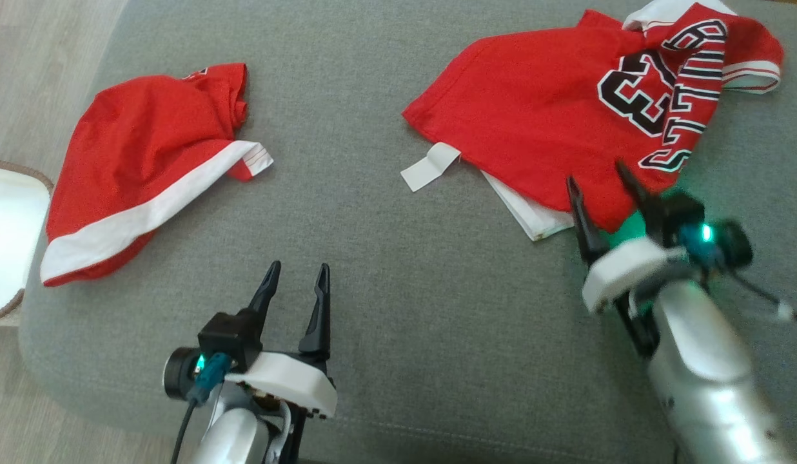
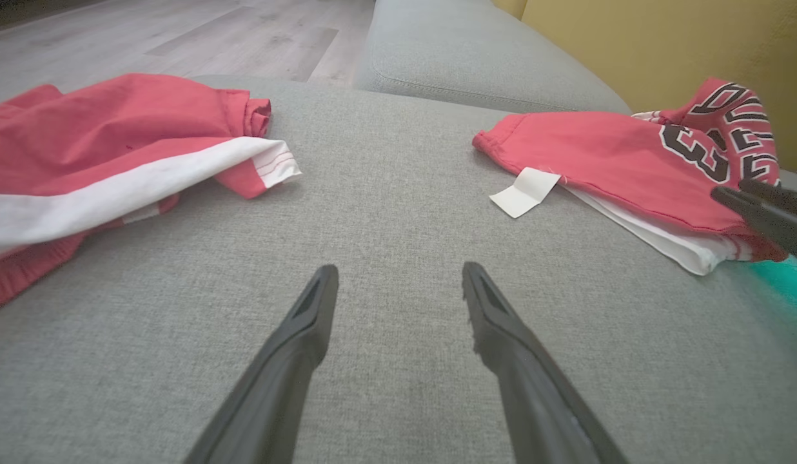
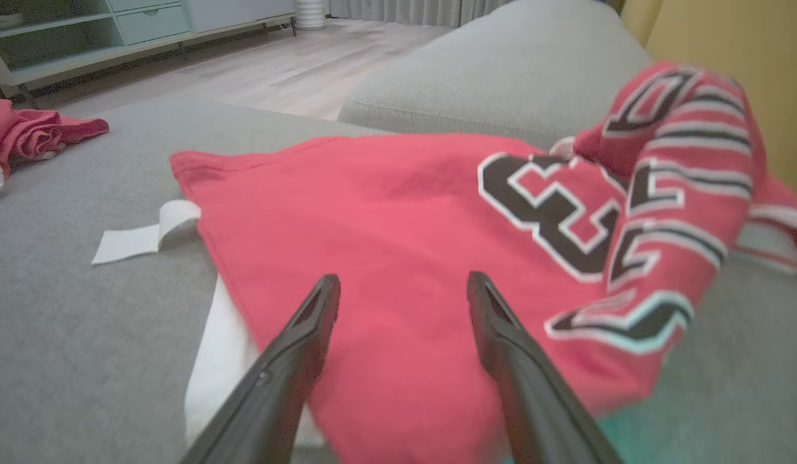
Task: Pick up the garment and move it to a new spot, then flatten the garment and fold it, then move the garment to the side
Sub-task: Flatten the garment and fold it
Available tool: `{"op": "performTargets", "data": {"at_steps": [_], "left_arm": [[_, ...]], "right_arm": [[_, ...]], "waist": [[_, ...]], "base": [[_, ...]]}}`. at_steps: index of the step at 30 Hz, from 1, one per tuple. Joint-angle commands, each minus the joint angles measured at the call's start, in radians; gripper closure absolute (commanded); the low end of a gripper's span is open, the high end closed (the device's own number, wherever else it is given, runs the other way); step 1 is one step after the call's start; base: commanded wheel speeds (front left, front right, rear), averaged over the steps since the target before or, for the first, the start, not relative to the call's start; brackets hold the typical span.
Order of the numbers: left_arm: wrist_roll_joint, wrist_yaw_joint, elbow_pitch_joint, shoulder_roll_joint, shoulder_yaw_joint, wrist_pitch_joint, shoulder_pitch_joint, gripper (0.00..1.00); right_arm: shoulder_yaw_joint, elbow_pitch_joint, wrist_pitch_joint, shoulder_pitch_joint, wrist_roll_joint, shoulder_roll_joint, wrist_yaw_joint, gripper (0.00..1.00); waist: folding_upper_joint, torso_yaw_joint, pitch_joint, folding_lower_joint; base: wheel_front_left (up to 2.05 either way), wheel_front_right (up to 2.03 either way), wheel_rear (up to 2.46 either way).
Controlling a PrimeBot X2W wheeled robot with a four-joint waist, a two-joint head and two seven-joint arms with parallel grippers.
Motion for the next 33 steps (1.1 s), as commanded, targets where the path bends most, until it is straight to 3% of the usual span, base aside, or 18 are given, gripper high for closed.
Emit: {"op": "performTargets", "data": {"at_steps": [1, 7, 13, 17, 26, 27, 28, 29, 33], "left_arm": [[0.008, -0.006, -0.024, 0.007, 0.028, -0.005, -0.015, 0.0], [0.012, -0.014, -0.019, 0.007, 0.029, -0.005, 0.003, 0.0], [0.017, -0.018, -0.015, 0.007, 0.032, -0.005, 0.013, 0.0], [0.011, -0.017, -0.014, 0.007, 0.026, -0.005, 0.008, 0.0], [0.0, -0.016, -0.007, 0.007, 0.018, -0.005, 0.008, 0.0], [-0.001, -0.016, -0.005, 0.007, 0.019, -0.005, 0.008, 0.0], [-0.001, -0.015, -0.004, 0.007, 0.019, -0.005, 0.007, 0.0], [-0.001, -0.015, -0.003, 0.007, 0.019, -0.005, 0.007, 0.0], [-0.002, -0.014, -0.003, 0.007, 0.025, -0.005, 0.007, 0.0]], "right_arm": [[0.024, -0.047, -0.012, 0.017, 0.034, 0.007, 0.007, 0.0], [0.035, -0.135, -0.012, 0.156, 0.13, 0.029, 0.007, 0.0], [0.143, -0.207, -0.012, 0.226, 0.153, 0.046, 0.007, 0.0], [0.173, -0.191, -0.012, 0.217, 0.134, 0.049, 0.007, 0.0], [0.12, -0.098, -0.012, 0.162, 0.054, 0.051, 0.007, 0.01], [0.118, -0.079, -0.012, 0.157, 0.047, 0.051, 0.007, 0.33], [0.114, -0.064, -0.012, 0.151, 0.045, 0.052, 0.007, 0.8], [0.11, -0.052, -0.012, 0.147, 0.041, 0.053, 0.007, 1.0], [0.085, -0.056, -0.012, 0.148, 0.03, 0.053, 0.007, 1.0]], "waist": [[0.0, -0.003, -0.004, 0.0], [0.0, 0.002, -0.015, 0.0], [0.0, 0.006, -0.018, 0.0], [0.0, 0.012, -0.013, 0.0], [0.0, 0.034, -0.001, 0.0], [0.0, 0.035, 0.0, 0.0], [0.0, 0.035, 0.002, 0.0], [0.0, 0.035, 0.002, 0.0], [0.0, 0.022, -0.005, 0.0]], "base": [[0.0, 0.0, 0.0], [0.0, 0.0, 0.0], [0.0, 0.0, 0.0], [0.0, 0.0, 0.0], [0.0, 0.0, 0.0], [0.0, 0.0, 0.0], [0.0, 0.0, 0.0], [0.0, 0.0, 0.0], [0.0, 0.0, 0.0]]}}
